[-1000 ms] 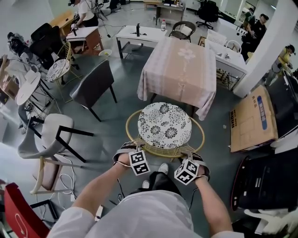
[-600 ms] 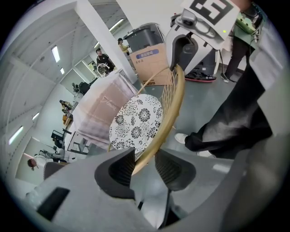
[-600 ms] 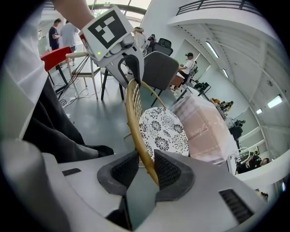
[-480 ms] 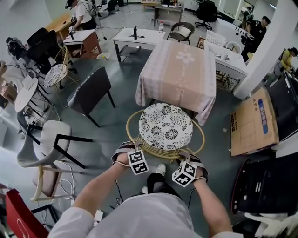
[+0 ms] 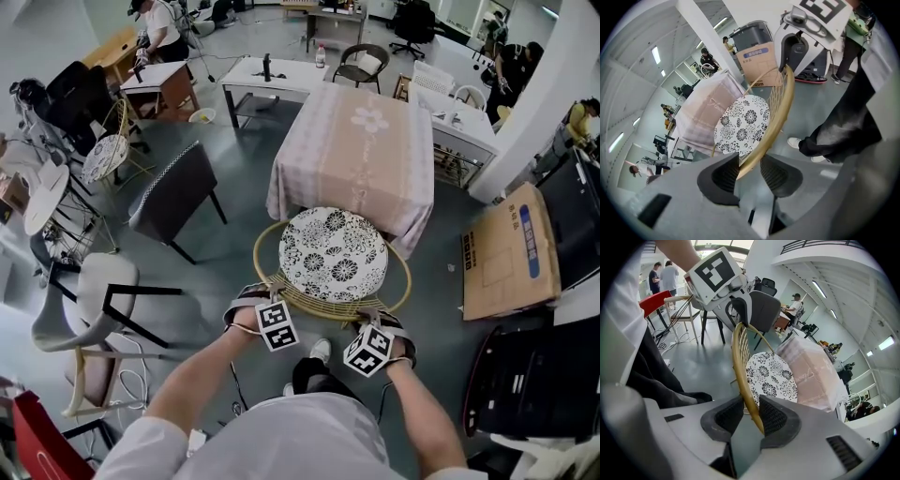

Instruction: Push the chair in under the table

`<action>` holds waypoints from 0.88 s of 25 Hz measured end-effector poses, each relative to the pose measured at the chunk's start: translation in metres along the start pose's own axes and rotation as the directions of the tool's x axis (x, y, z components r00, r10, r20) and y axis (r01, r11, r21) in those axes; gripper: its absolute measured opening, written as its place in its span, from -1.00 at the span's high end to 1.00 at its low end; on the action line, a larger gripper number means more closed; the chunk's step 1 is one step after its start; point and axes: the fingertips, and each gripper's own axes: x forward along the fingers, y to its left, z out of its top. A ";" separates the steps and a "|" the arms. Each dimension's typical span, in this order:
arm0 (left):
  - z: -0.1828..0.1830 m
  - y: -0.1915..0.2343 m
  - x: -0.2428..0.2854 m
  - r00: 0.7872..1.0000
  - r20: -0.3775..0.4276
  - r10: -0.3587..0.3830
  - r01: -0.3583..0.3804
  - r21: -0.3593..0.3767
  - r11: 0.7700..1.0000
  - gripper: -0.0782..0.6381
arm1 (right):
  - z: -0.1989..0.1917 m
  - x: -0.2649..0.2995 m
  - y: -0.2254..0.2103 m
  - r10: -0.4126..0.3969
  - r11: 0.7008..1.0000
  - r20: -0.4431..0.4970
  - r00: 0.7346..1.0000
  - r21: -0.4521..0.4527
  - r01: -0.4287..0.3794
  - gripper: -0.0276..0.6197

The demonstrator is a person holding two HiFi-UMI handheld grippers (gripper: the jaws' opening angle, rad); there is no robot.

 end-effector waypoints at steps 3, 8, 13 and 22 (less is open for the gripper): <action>0.005 0.012 0.007 1.000 -0.005 -0.001 0.001 0.004 1.000 0.39 | 0.001 0.006 -0.012 0.002 1.000 0.001 1.000 0.002 -0.002 0.64; 0.012 0.032 0.018 1.000 -0.012 0.002 -0.002 0.006 1.000 0.39 | 0.004 0.014 -0.033 -0.001 1.000 0.010 1.000 0.008 0.001 0.64; 0.020 0.051 0.029 1.000 -0.030 0.000 0.001 0.013 1.000 0.39 | 0.005 0.023 -0.052 0.000 1.000 0.014 1.000 0.013 0.000 0.64; 0.032 0.079 0.045 0.998 -0.064 0.002 -0.002 0.011 1.000 0.39 | 0.007 0.035 -0.083 0.022 1.000 0.040 0.999 0.017 -0.022 0.64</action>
